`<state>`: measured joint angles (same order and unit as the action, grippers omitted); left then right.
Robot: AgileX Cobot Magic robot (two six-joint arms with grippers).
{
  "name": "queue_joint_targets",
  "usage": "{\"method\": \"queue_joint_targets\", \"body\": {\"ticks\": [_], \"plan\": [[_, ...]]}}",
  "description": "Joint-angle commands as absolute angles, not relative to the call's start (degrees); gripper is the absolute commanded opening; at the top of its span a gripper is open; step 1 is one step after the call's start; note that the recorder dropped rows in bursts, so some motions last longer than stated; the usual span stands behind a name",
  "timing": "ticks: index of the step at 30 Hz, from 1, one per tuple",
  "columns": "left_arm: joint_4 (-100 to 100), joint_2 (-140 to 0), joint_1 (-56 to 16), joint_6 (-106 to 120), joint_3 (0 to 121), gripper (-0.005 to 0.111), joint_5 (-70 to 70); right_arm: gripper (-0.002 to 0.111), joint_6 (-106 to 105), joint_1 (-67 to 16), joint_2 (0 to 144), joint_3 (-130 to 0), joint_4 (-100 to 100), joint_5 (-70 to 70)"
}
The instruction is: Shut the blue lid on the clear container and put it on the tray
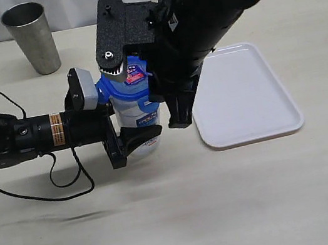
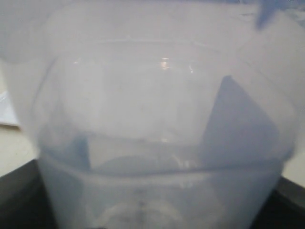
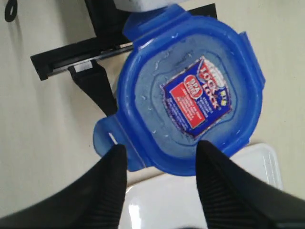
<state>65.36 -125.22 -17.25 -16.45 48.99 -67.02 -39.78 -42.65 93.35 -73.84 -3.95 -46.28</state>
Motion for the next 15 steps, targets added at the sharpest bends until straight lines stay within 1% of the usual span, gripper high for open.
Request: {"method": "queue_joint_targets", "body": {"ticks": [1, 7, 15], "plan": [[64.1, -124.6, -17.4, -16.8, 49.4, 0.0, -70.0, 0.043, -39.3, -42.8, 93.0, -71.2, -6.1, -41.2], [64.1, -124.6, -17.4, -16.8, 49.4, 0.0, -70.0, 0.043, -41.6, -42.8, 93.2, -67.8, -5.3, -37.0], [64.1, -124.6, -17.4, -17.9, 49.4, 0.0, -70.0, 0.043, -41.7, -46.2, 93.3, -64.8, -9.6, -32.3]]}}
